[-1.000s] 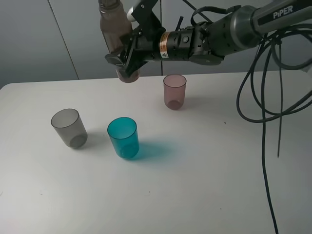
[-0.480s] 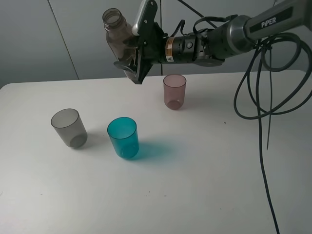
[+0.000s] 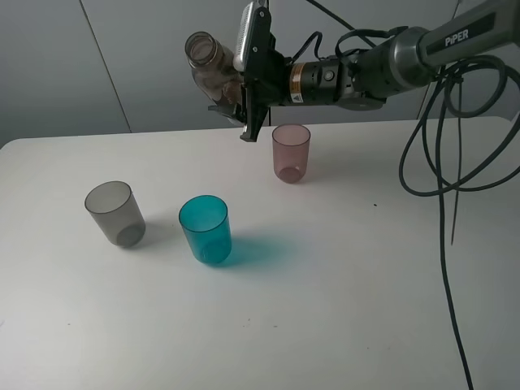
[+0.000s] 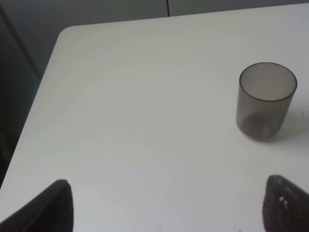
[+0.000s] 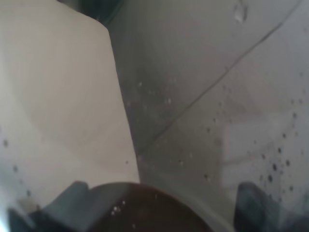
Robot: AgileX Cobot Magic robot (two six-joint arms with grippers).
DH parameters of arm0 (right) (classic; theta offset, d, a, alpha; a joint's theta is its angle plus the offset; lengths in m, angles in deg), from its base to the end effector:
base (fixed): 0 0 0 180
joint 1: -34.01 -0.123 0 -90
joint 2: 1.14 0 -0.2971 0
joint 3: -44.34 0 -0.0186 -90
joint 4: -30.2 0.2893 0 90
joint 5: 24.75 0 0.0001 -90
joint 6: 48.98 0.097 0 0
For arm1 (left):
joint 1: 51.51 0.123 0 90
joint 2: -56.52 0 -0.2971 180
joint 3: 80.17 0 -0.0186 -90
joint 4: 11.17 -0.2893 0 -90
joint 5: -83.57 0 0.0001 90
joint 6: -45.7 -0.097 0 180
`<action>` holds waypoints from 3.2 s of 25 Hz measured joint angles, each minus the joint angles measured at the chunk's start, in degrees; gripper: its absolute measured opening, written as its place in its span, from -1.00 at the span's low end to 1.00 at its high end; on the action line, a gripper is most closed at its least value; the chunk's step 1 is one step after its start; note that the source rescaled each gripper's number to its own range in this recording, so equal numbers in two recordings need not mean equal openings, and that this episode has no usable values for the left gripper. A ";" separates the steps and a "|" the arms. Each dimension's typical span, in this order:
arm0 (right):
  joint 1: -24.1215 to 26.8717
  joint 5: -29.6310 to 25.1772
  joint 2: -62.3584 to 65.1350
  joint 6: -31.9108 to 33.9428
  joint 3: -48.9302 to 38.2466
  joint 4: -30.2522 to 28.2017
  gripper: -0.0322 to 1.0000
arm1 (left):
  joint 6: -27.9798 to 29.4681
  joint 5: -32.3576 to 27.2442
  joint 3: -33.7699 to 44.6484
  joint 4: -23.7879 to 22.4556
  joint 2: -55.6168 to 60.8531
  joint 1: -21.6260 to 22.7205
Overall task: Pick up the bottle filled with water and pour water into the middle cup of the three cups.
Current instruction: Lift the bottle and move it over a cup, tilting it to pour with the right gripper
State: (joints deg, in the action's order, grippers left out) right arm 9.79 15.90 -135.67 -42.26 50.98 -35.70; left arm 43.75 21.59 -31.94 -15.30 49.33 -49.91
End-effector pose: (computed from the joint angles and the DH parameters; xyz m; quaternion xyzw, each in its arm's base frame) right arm 0.4525 0.2667 0.1469 -0.6230 0.4898 0.1097 0.6000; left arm 0.0186 0.0067 0.2951 0.0005 0.8539 0.0520 0.5178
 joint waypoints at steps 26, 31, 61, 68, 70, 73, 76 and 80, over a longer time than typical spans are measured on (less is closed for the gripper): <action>-0.74 5.04 -3.16 -14.57 -1.73 -5.60 -0.91 | 0.23 0.00 0.00 0.00 0.00 0.00; -0.79 5.19 -3.16 -18.13 -1.73 -5.60 -0.91 | 0.23 0.00 0.00 0.00 0.00 0.00; -1.63 2.45 -3.16 -37.06 -1.73 -2.75 -0.91 | 0.23 0.00 0.00 0.00 0.00 0.00; -1.68 3.11 -4.89 -39.48 -1.73 -2.53 -0.91 | 0.23 0.00 0.00 0.00 0.00 0.00; -1.68 3.40 -5.69 -39.98 -1.73 -2.53 -0.91 | 0.23 0.00 0.00 0.00 0.00 0.00; -1.77 3.51 -5.92 -41.11 -1.81 -2.47 -0.91 | 0.23 0.00 0.00 0.00 0.00 0.00; -1.77 3.92 -5.92 -43.35 -1.81 -2.47 -0.91 | 0.23 0.00 0.00 0.00 0.00 0.00; -1.77 4.14 -6.22 -46.09 -1.81 -2.47 -0.91 | 0.23 0.00 0.00 0.00 0.00 0.00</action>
State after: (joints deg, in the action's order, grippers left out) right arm 8.02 20.04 -141.89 -88.35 49.16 -38.18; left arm 43.98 21.59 -31.94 -15.30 49.33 -49.91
